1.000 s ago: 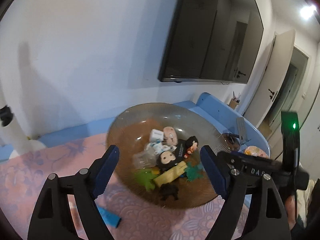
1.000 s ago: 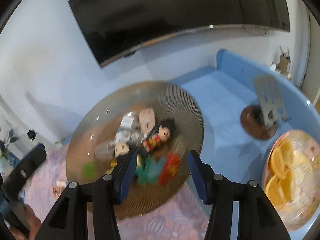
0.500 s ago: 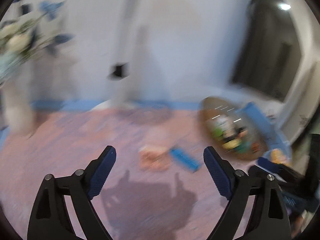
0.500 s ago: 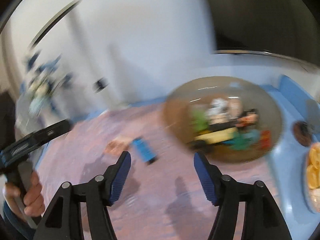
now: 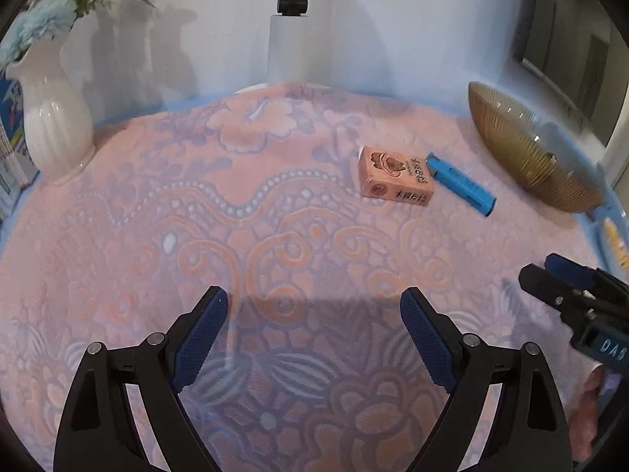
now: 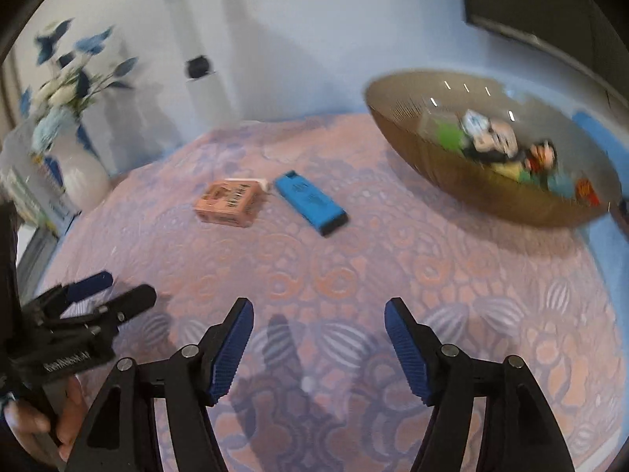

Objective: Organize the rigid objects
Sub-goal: 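Bring both open tools back over the pink box and blue lighter, then grasp the pink box with the left tool while the right tool grasps the blue lighter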

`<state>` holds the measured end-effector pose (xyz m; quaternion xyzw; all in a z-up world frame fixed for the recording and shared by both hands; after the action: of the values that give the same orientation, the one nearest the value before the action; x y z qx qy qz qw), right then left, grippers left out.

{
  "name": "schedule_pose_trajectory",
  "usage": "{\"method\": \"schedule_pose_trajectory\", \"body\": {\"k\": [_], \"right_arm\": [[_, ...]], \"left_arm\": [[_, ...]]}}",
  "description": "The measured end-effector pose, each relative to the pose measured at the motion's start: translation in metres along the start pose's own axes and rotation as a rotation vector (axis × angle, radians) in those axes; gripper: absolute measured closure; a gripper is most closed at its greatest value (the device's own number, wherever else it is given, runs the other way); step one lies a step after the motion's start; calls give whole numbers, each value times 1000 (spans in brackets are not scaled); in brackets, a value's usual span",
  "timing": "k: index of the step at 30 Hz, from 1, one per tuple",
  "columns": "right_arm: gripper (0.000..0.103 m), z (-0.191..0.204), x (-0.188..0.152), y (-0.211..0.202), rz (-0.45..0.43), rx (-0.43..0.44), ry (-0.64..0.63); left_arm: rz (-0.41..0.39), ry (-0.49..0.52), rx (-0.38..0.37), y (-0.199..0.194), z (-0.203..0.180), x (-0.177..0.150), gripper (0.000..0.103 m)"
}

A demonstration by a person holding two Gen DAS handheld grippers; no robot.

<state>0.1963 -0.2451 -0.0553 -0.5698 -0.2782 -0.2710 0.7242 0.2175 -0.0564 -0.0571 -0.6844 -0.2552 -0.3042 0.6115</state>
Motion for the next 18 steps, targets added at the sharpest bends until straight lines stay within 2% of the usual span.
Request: {"method": "schedule_pose_trajectory", "body": {"k": [4, 8, 10, 14, 16, 18], "right_arm": [[34, -12, 0, 7, 31, -14, 57], [25, -9, 0, 5, 19, -38, 42], [24, -6, 0, 5, 17, -46, 32], [24, -8, -2, 2, 13, -51, 36], [17, -10, -3, 3, 23, -48, 49], [1, -14, -3, 8, 70, -2, 76]], "left_arm": [[-11, 28, 27, -3, -5, -5, 14], [9, 106, 44, 0, -19, -7, 14], [11, 127, 54, 0, -22, -8, 14], [18, 123, 47, 0, -20, -8, 13], [35, 103, 31, 2, -17, -7, 13], [60, 74, 4, 5, -12, -6, 13]]}}
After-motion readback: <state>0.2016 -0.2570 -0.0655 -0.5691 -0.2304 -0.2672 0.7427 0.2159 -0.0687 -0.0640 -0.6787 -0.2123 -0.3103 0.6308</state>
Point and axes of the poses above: each gripper's, at about its wrist camera, not at the fingertips, and y roughly the way its jaws point, z to its left, x to its top, the point moved 2 cm from there along y, roughly the way its jaws point, and after that the axes turned 7 degrees about -z, right-handed, at the moved point
